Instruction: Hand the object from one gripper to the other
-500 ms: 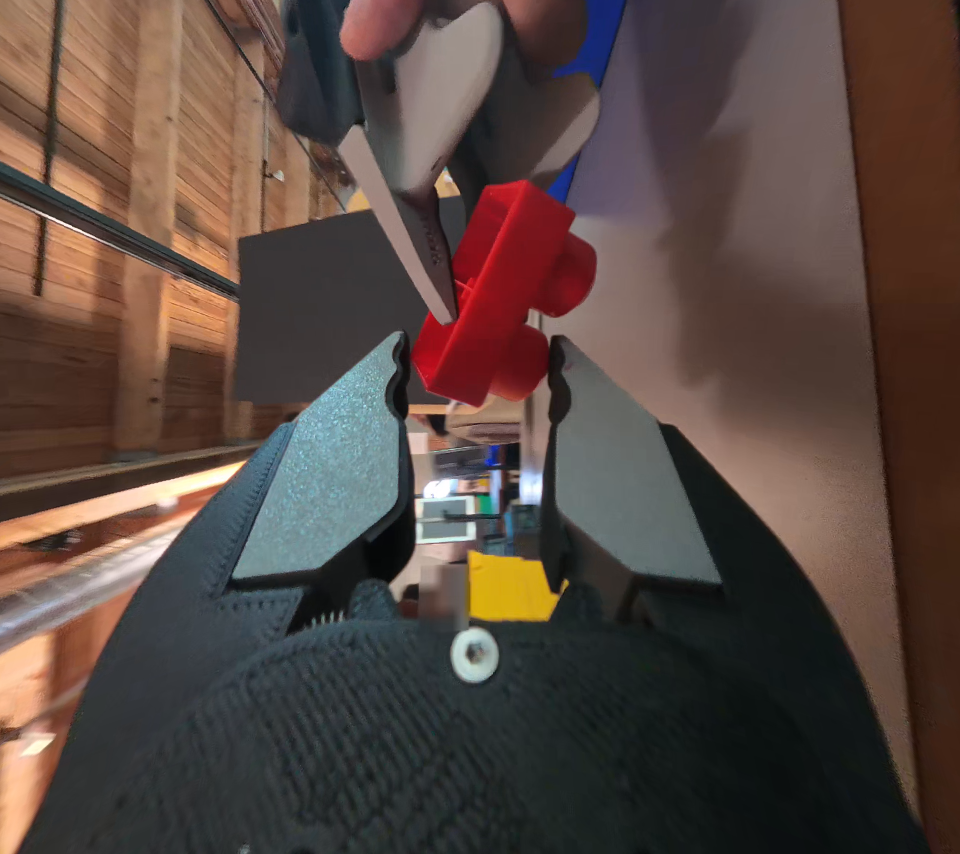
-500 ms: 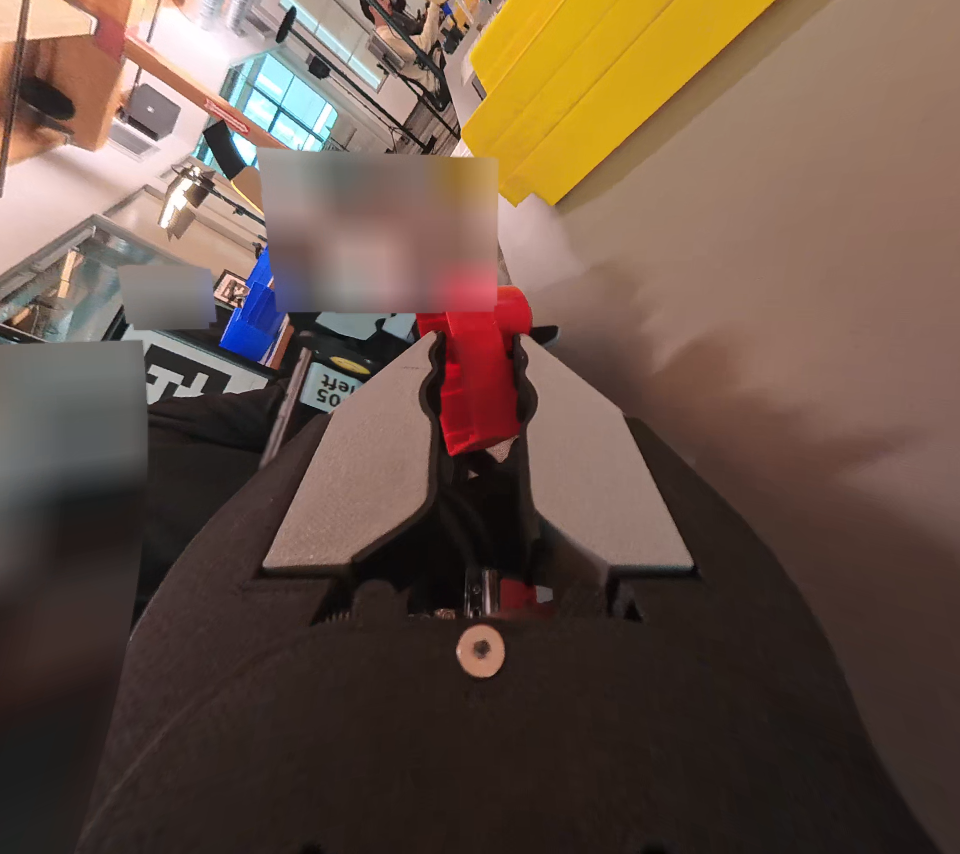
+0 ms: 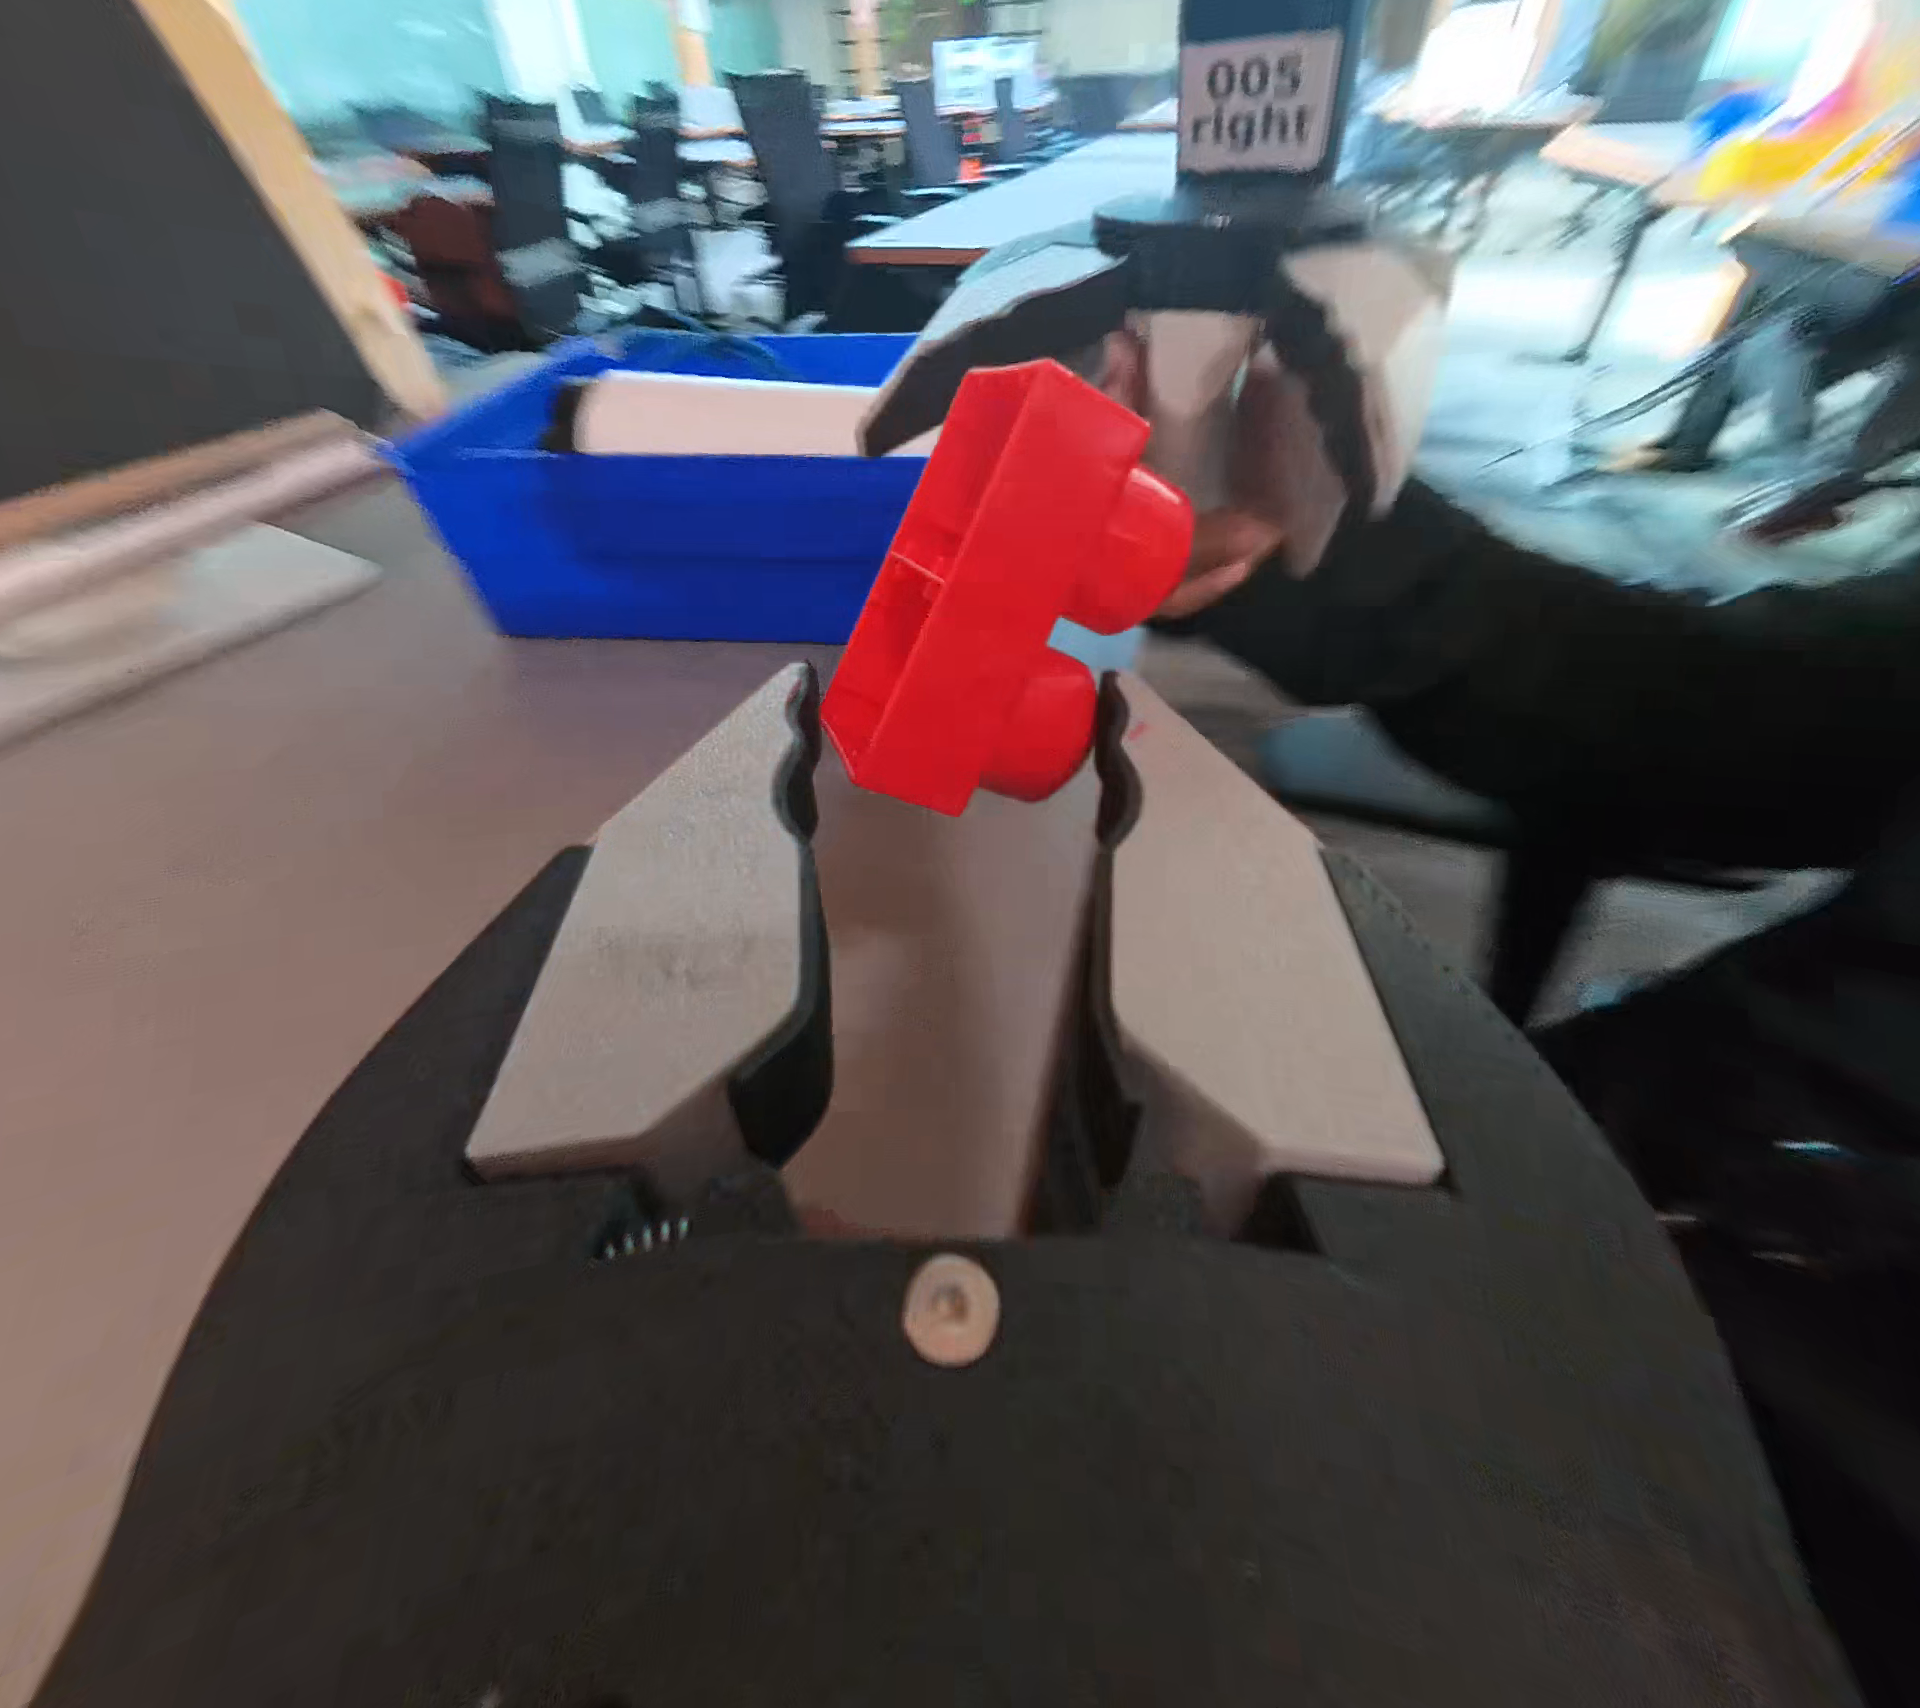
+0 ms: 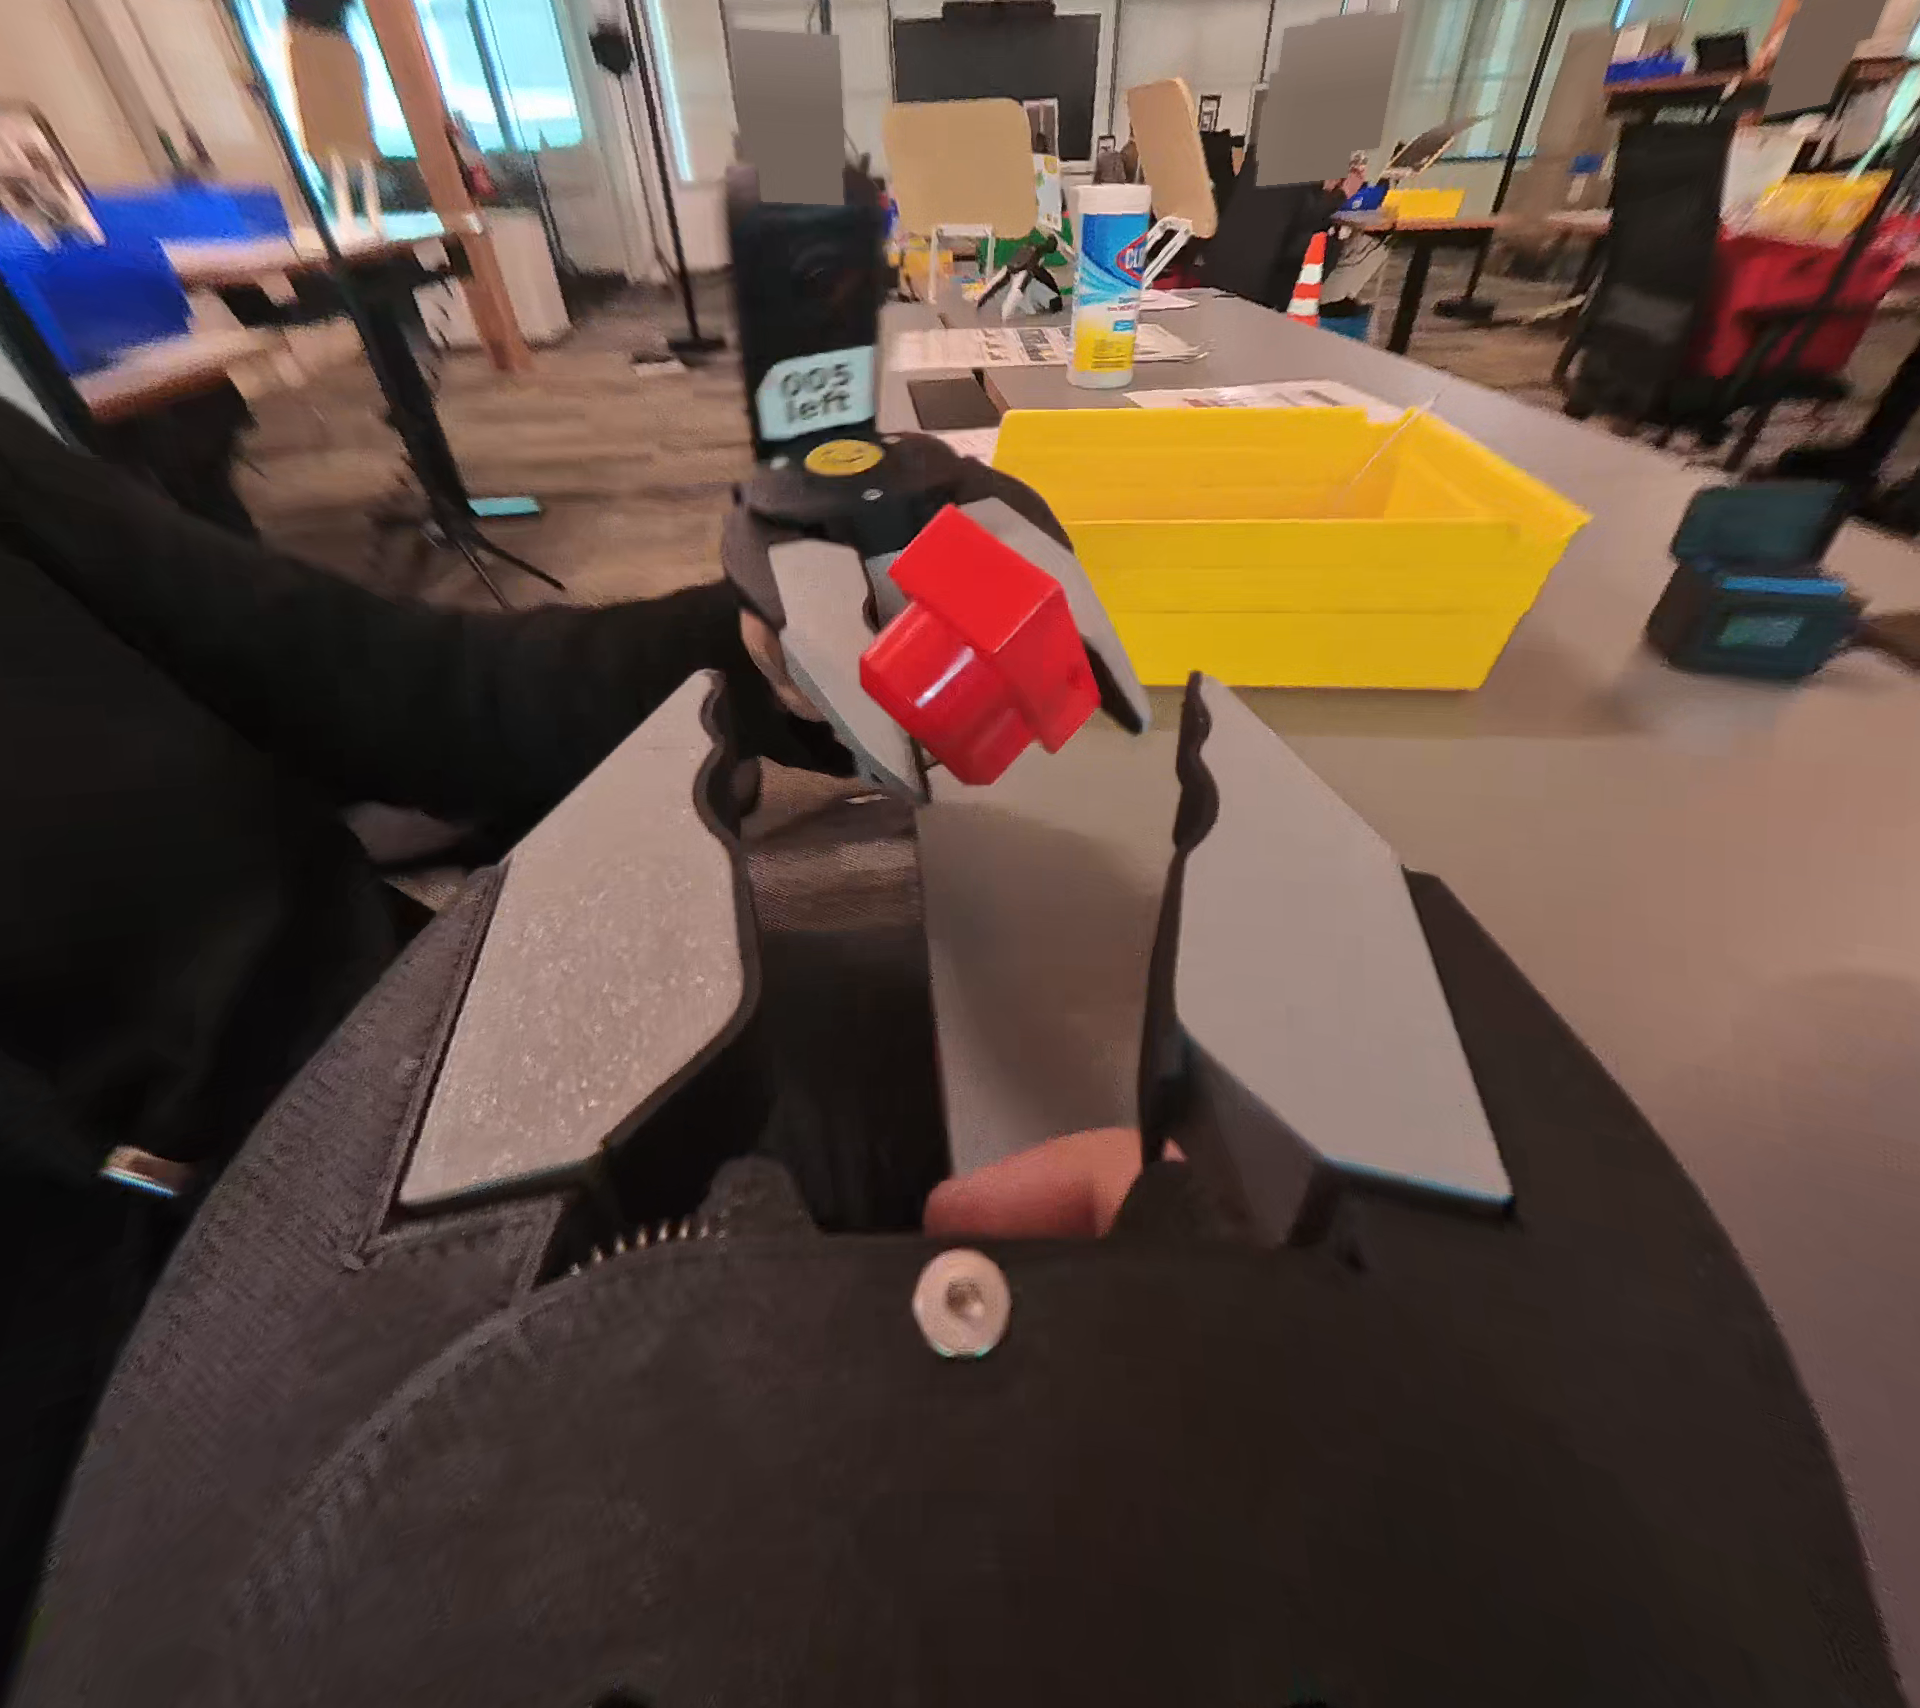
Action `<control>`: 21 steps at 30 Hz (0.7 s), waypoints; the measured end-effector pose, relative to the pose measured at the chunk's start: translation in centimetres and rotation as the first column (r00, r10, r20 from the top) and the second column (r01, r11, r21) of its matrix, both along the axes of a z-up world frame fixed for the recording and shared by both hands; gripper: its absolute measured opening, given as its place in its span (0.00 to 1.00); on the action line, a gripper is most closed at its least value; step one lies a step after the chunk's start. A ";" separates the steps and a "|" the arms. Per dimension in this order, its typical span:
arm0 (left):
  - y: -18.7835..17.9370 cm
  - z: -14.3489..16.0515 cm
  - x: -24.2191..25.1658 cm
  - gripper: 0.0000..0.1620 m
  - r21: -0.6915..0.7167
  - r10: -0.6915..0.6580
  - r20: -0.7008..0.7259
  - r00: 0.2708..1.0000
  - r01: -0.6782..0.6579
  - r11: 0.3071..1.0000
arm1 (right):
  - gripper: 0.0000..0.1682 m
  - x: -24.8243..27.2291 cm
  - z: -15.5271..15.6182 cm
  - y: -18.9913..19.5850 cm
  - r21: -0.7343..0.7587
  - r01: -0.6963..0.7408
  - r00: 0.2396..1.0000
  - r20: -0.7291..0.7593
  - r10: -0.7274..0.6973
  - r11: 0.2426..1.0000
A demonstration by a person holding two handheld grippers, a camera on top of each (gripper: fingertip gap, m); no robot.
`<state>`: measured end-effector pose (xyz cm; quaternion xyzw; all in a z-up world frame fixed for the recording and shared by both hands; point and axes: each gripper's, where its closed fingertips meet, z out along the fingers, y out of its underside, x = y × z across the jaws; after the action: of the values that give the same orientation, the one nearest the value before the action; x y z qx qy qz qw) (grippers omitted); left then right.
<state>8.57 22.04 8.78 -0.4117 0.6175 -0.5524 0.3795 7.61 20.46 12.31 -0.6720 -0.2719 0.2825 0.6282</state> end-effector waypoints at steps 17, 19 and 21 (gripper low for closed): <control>-4.4 -0.8 -0.2 0.32 -0.417 -0.290 -0.100 0.952 0.225 0.881 | 0.28 -2.2 -0.2 0.0 0.120 -0.038 0.997 0.070 0.030 0.992; -3.8 -0.8 0.0 0.32 -0.426 -0.267 -0.104 0.958 0.200 0.882 | 0.28 -2.1 -0.3 0.5 0.055 -0.047 0.999 0.020 0.045 0.997; -3.3 -1.1 0.0 0.31 -0.406 -0.246 -0.124 0.961 0.177 0.897 | 0.28 -1.5 -0.3 1.2 -0.015 -0.031 0.998 -0.049 0.031 0.999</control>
<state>8.60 18.76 7.69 -0.4555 0.5666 -0.6647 0.1722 6.15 21.66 11.96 -0.6656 -0.2647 0.3106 0.6249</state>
